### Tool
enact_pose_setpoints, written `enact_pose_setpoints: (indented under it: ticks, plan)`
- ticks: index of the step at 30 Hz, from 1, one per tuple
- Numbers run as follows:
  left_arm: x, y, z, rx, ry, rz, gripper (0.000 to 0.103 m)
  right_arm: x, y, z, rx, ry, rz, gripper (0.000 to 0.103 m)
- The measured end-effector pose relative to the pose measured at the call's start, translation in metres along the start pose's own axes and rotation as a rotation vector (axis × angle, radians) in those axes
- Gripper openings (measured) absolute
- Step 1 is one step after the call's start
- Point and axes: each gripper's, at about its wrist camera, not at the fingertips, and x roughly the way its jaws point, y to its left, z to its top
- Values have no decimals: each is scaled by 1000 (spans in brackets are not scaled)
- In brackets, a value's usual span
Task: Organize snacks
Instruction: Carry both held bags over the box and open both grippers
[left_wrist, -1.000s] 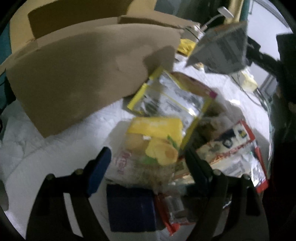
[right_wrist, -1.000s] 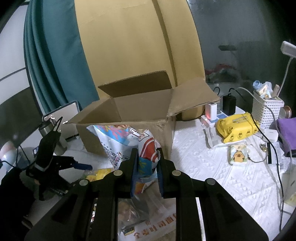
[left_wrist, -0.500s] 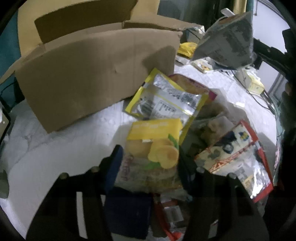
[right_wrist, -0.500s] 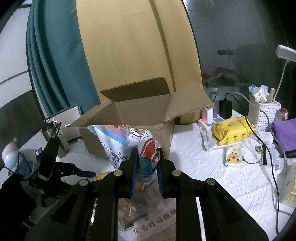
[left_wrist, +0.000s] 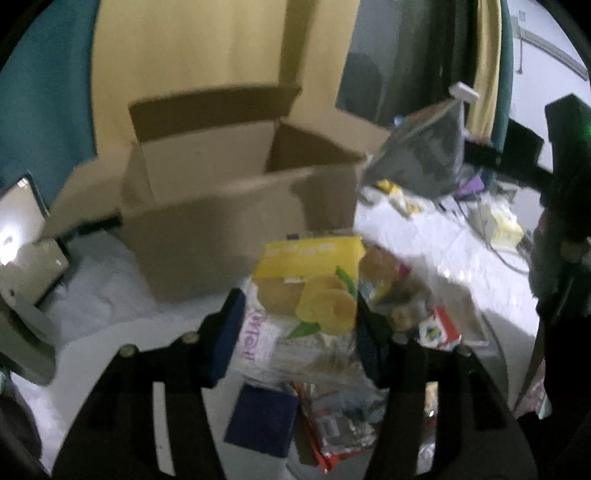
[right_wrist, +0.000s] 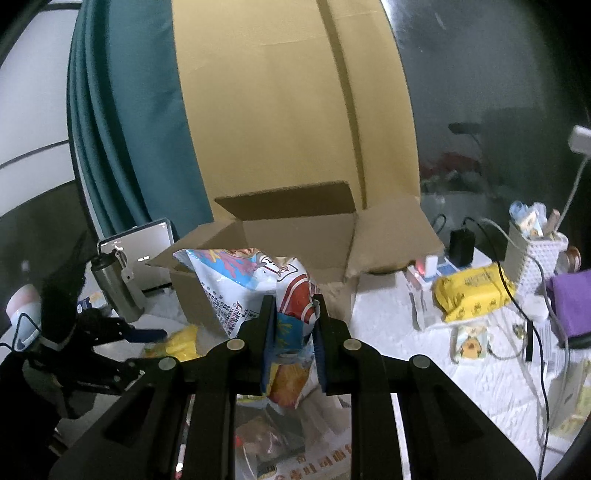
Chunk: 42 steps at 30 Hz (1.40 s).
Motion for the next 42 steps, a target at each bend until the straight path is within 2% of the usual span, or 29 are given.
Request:
enact_pose_setpoints:
  ticks: [9,15,30,38,40,41,42]
  plan:
    - [-17,20,33,-51,-125,68,57,13,15,27,-49,-38,17,20]
    - [-17,35,53,-64,-171,94,57,26,18,42,-65,-60,22,20]
    - [35,89,89,-137,-165,166,57,97,1,71,-90,-44,5,20]
    - [59,110,100,-189,-167,187,61,150,-7,81,-100,-5,-49,21]
    - [59,113,101,-203,-180,187,69,160,-9,82,-92,3,-67,29]
    - [58,114,101,-210,-189,188,81,165,-10,83,-89,10,-81,42]
    - [55,114,101,-215,-201,184,89,169,-11,83,-82,9,-83,53]
